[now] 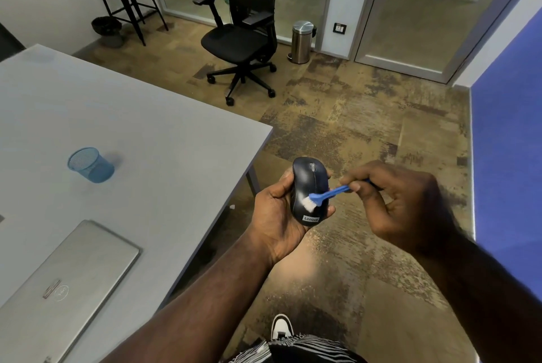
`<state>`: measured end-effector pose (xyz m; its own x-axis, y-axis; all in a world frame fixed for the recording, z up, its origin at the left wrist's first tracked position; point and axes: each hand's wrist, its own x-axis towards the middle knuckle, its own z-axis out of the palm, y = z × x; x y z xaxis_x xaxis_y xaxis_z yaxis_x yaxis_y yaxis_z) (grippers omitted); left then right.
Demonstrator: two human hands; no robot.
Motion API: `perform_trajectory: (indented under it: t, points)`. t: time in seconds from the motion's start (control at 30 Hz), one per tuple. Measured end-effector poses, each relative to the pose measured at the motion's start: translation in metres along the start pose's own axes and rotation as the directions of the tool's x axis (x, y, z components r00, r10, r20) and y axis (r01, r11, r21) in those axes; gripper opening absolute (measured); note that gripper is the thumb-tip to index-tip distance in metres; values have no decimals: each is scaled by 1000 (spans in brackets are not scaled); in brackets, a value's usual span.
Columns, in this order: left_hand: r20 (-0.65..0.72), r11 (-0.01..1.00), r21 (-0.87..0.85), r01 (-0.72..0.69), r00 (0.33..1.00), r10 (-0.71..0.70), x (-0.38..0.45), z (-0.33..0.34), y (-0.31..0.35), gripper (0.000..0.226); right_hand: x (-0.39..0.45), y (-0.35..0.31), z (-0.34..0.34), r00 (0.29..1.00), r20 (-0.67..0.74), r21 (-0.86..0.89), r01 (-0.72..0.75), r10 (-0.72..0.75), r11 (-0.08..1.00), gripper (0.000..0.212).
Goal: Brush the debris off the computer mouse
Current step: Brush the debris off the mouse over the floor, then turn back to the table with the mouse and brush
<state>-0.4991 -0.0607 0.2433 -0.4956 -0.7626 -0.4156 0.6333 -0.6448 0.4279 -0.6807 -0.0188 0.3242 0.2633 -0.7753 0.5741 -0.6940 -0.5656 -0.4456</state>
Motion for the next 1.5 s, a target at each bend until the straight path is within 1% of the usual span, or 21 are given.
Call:
perform_trajectory:
  t: [0.07,0.1,0.23,0.37,0.5,0.53,0.63,0.7,0.73,0.77,0.8,0.87,0.93,1.0,1.03,1.07,1.13,1.2,1.23,1.33,1.5]
  points:
    - [-2,1000,26,-3,1000,3,0,0,0,49,2,3,0,994,-90,-13,-60,59,998,16]
    - [-7,999,38,-2,1000,3,0,1,1,49,3,4,0,992,-112,-18,-68,66,998,15]
    - [-11,996,89,0,1000,1,-2,3,0,50,3,2,4,999,-29,-27,-27,26,999,16]
    - [14,989,145,10,1000,-13,-4,8,-4,54,12,4,6,989,-84,-60,-123,118,991,17]
    - [22,987,160,25,999,-29,-6,8,-5,54,13,4,12,995,-17,-85,-100,98,991,18]
    - [30,986,161,29,999,-35,-7,8,-5,53,13,8,12,992,-25,-104,-129,127,986,18]
    - [38,989,143,45,998,-51,-9,6,-4,52,17,24,7,956,-104,-154,-287,273,945,18]
    - [38,991,125,39,998,-44,-10,4,0,52,18,35,4,916,-156,-74,-385,371,920,18]
    - [37,993,113,30,999,-34,-11,3,2,52,19,40,3,882,-175,33,-439,437,898,17]
    - [37,995,97,16,999,-20,-12,2,4,53,19,44,4,837,-180,182,-488,517,853,14]
    - [39,997,81,-3,999,0,-13,1,6,55,18,48,4,781,-164,352,-524,602,776,13]
    - [42,997,55,-54,998,52,-14,-4,9,60,15,54,9,673,-66,625,-547,736,557,9]
    - [28,993,42,-106,994,105,-17,-10,11,62,9,59,21,575,92,779,-550,813,301,4]
    - [-6,988,32,-153,988,153,-20,-17,16,63,3,61,39,495,255,836,-545,831,68,5]
    - [-37,984,30,-178,983,179,-22,-21,18,63,1,61,49,462,330,833,-552,823,-24,5]
    - [-75,979,22,-203,976,205,-24,-26,22,61,0,60,60,436,397,819,-566,807,-97,4]
    - [-152,965,-18,-260,955,254,-28,-37,28,53,0,58,81,414,505,770,-612,757,-179,16]
    - [-226,946,-71,-317,929,294,-34,-49,34,39,3,52,103,412,579,713,-675,704,-191,28]
    - [-262,936,-90,-340,915,307,-37,-55,37,36,7,46,114,419,607,683,-709,675,-174,29]
    - [-379,898,-162,-409,866,326,-44,-74,48,38,25,24,147,449,657,603,-795,606,-64,17]
    - [-552,844,-204,-496,771,319,-48,-107,73,33,56,-16,207,507,709,530,-841,490,105,19]
